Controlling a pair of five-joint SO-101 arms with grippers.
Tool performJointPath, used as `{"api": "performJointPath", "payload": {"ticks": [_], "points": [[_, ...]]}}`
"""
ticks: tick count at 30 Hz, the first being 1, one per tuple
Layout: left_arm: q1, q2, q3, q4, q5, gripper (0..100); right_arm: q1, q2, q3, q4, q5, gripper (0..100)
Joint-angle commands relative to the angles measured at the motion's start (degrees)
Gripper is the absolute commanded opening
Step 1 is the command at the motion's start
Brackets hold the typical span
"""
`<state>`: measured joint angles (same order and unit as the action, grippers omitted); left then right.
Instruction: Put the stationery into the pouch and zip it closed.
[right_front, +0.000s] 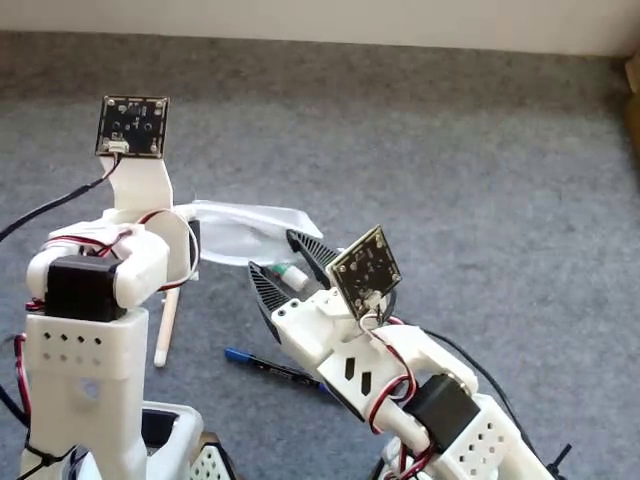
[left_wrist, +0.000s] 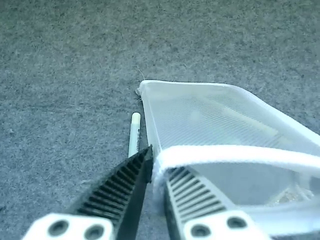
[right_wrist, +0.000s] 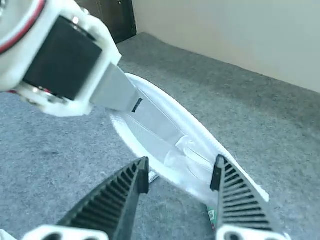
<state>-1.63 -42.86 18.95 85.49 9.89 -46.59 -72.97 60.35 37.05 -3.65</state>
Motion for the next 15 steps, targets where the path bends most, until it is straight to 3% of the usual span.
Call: {"api": "performJointPath", "payload": {"ticks": [1,10,15], "points": [[0.7,-0.3,-0.2,-0.4,-0.3,1,0.8,-0.6,-2.7,0.8,-0.7,20.9],[0.7,-0.3,-0.2,-0.4,-0.3,1,0.9,-0.1,-12.0,15.2,-0.8,20.9],[-1.0,-0.3,-0.4,-0.5,-0.3,1,1.5,0.0,-14.2,16.7,-0.8,20.9]]}}
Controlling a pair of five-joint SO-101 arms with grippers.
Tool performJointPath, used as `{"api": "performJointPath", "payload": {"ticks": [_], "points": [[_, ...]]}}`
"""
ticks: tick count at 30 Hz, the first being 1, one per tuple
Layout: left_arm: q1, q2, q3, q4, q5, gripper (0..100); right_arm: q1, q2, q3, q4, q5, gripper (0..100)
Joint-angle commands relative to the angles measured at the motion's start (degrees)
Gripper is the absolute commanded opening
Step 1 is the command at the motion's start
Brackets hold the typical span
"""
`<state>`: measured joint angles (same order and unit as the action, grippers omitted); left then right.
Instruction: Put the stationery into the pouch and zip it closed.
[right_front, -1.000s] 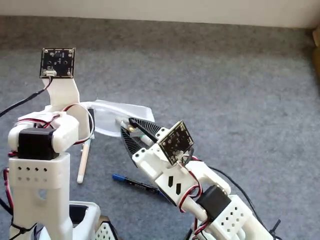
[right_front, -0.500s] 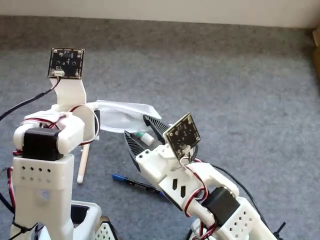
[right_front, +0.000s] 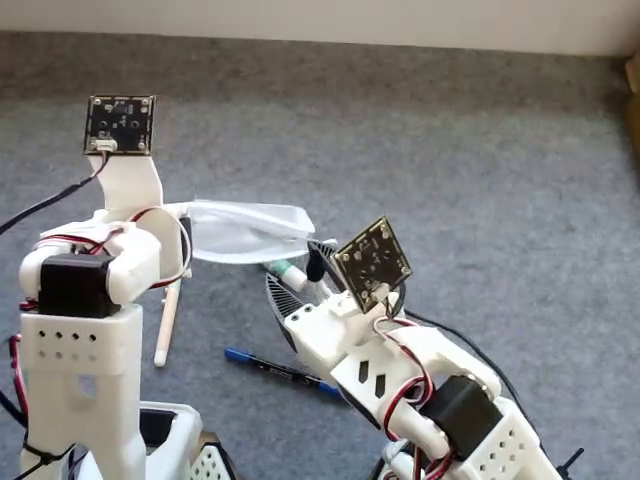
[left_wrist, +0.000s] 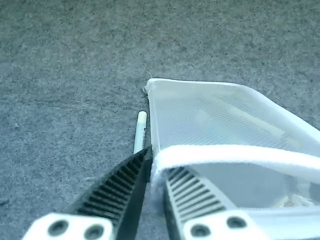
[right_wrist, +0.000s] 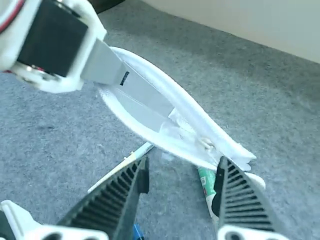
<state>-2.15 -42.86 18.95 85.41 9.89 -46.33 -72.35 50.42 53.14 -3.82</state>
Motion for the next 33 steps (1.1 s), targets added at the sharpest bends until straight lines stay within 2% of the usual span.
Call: {"api": "performJointPath", "payload": {"ticks": [1,7,10,20,33], "points": [[-1.8,-0.3,-0.5,-0.4,-0.3,1,2.3,-0.7,-4.4,0.6,-0.5,20.9],[-5.1,-0.3,-0.9,-0.4,-0.3,1,8.0,-0.7,-4.6,0.6,-0.5,20.9],[-5.6,-0.4,-1.1,-0.4,-0.2,1,8.1,-0.4,-4.4,0.6,-0.4,20.9],[-14.5,-0.4,-3.6,0.0,0.0,1,8.1,13.1,-4.7,0.7,-0.4,20.9],[-25.5,-0.4,-5.9,0.0,1.6,1,8.1,14.7,-4.6,0.7,-0.2,20.9]]}}
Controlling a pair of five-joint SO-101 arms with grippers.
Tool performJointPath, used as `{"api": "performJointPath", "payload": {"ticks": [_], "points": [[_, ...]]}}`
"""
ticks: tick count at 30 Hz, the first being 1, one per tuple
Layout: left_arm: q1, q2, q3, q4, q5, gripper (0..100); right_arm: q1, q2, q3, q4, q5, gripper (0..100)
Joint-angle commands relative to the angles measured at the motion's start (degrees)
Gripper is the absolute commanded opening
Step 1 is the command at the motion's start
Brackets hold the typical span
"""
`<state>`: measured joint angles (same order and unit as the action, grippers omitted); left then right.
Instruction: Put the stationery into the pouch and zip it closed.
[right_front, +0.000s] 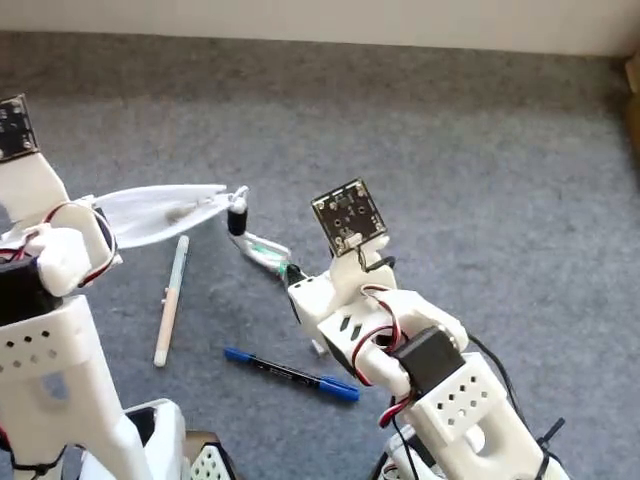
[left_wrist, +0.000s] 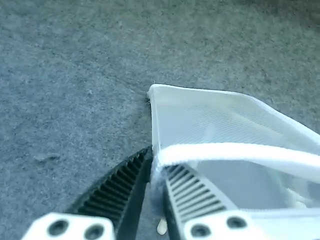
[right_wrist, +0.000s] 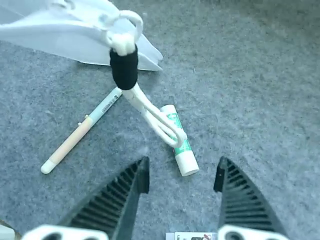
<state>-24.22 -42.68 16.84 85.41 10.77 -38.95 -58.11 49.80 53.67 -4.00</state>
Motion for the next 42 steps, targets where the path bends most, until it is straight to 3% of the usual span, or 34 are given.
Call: {"api": "performJointPath", "payload": {"ticks": [1,6,11,20,28,36,42], "points": [[-4.6,-0.6,-4.2,0.0,0.7,1,0.7,0.5,-4.0,0.1,0.1,20.9],[-9.4,-0.6,-5.0,0.0,0.7,1,0.7,0.5,-3.6,0.1,2.0,20.9],[-9.5,-0.6,-4.7,-0.3,0.7,1,0.8,2.2,-4.1,1.2,1.8,20.9],[-9.5,-0.6,-4.4,-0.4,0.8,1,3.2,19.8,-20.3,13.3,-9.1,20.9],[-9.8,-0.6,-4.4,-0.4,0.8,1,2.9,31.5,-23.7,13.3,-1.2,20.9],[-10.0,-0.6,-3.6,-0.4,0.6,1,-1.1,41.0,-24.7,4.0,7.8,21.1],[-16.0,-0.6,-3.6,-0.4,0.6,1,-4.2,45.5,-24.7,-2.7,9.6,21.1]]}}
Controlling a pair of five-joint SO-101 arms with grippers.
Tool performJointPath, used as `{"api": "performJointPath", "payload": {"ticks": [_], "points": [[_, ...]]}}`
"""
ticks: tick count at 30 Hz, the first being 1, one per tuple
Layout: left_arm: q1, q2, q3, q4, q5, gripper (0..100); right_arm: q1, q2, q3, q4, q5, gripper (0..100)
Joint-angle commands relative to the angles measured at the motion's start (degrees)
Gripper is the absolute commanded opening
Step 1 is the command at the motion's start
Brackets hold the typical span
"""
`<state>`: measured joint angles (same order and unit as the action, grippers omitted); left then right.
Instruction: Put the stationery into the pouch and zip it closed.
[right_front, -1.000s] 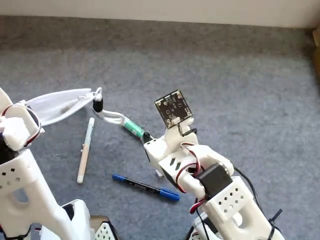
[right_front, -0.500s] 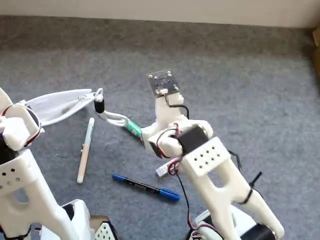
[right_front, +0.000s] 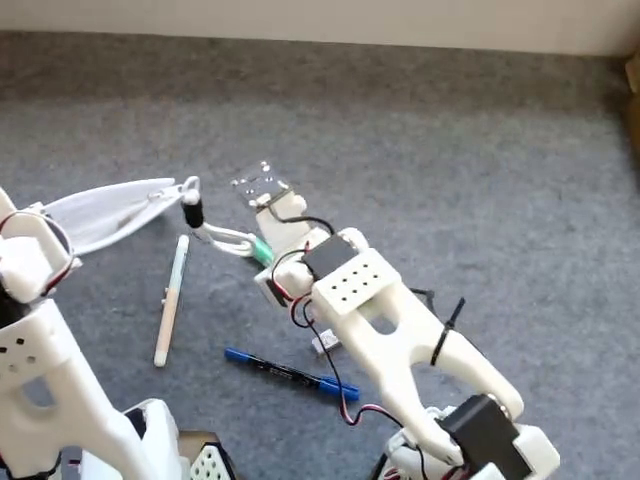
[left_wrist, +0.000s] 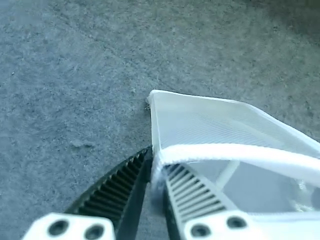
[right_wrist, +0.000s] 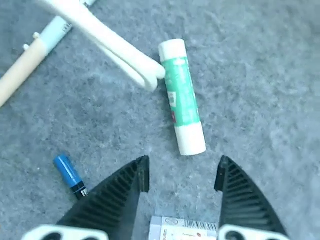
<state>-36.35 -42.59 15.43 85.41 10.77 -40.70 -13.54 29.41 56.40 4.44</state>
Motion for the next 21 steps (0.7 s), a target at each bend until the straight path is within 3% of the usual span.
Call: {"api": "performJointPath", "payload": {"ticks": [1,5,21], "points": [[-4.3,-0.7,-2.2,-0.4,0.6,1,-2.6,1.8,-4.3,-6.7,1.1,21.1],[-4.6,-0.7,-2.1,-0.7,0.6,1,-2.6,5.1,-5.1,-11.5,1.1,21.0],[-4.6,-0.7,-0.6,-1.9,0.6,1,-2.6,21.5,-19.6,-11.6,1.2,21.0]]}}
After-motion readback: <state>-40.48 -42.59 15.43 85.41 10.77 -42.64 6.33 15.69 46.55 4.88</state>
